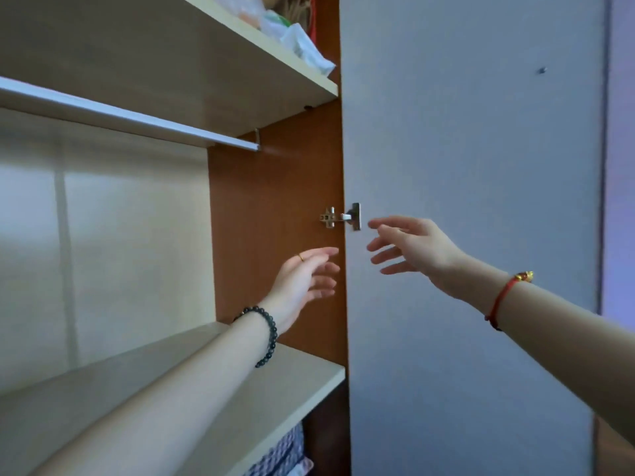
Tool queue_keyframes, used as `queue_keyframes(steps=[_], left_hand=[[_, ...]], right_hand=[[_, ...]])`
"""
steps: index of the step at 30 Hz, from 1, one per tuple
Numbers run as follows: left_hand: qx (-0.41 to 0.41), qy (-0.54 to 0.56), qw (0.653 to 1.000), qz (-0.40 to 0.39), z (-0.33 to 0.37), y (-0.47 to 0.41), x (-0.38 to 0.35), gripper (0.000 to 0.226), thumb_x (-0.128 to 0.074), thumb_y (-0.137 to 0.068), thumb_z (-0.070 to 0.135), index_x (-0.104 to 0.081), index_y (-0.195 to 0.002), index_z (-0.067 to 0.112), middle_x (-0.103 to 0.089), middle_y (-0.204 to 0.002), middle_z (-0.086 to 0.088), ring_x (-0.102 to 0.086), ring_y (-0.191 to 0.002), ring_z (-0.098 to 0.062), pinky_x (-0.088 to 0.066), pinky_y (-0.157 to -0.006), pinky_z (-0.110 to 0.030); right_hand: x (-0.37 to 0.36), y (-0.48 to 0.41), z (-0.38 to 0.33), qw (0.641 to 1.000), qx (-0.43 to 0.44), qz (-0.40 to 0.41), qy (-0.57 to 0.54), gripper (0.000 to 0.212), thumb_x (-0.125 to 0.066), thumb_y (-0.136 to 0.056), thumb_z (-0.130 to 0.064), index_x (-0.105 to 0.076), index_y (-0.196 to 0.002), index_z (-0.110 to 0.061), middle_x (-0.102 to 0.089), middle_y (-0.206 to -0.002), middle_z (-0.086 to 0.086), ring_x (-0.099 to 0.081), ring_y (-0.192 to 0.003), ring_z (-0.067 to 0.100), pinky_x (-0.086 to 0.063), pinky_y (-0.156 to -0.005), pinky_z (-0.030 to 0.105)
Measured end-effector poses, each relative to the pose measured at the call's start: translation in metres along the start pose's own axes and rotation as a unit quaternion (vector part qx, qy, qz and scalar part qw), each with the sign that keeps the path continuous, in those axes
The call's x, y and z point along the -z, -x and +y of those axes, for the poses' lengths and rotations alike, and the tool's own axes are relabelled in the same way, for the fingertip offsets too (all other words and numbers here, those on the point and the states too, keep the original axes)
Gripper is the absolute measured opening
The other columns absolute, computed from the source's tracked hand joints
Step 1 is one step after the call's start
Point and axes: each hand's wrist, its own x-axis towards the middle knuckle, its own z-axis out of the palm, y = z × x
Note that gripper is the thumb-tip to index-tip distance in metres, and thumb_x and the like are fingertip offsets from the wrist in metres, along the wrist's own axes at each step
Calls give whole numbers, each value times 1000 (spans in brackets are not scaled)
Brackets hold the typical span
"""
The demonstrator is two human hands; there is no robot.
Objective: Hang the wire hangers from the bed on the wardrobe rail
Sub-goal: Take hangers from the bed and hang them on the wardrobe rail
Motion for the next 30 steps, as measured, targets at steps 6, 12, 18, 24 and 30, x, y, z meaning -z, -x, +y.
queue_keyframes(steps=[6, 12, 18, 24, 30], left_hand=[[25, -4, 989, -146, -38, 23, -132, 21, -45, -95, 13, -64, -91, 20, -60, -74, 1, -55, -52, -7, -48, -55, -19], [35, -25, 960, -276, -72, 68, -252, 18, -46, -94, 14, -63, -94, 20, -62, -78, 3, -56, -61, -10, -47, -58, -19], [42, -25, 925, -376, -104, 120, -357, 16, -47, -94, 14, -62, -97, 21, -63, -86, 2, -57, -68, -10, -47, -62, -22], [66, -15, 889, -452, -134, 170, -433, 16, -48, -94, 13, -62, -98, 19, -63, -89, 0, -58, -74, -11, -50, -65, -21], [114, -6, 867, -486, -171, 216, -480, 16, -49, -93, 12, -62, -99, 18, -62, -88, 1, -59, -78, -10, -51, -71, -20]], right_hand=[[120, 80, 41, 993, -50, 100, 34, 19, -42, -95, -15, -58, -107, -14, -61, -82, 5, -59, -71, 20, -52, -70, 32], [229, 176, 72, 973, -88, 194, 91, 22, -42, -96, -20, -59, -109, -16, -64, -86, 6, -62, -77, 20, -53, -75, 33], [317, 271, 98, 939, -121, 301, 111, 20, -42, -95, -14, -59, -106, -14, -63, -78, 4, -60, -70, 16, -49, -62, 21], [375, 361, 118, 899, -158, 386, 131, 18, -43, -95, -14, -59, -104, -15, -65, -82, 5, -61, -76, 18, -48, -68, 25], [404, 444, 146, 853, -201, 468, 117, 17, -44, -94, -12, -60, -102, -14, -65, -83, 6, -60, -78, 21, -48, -72, 29]])
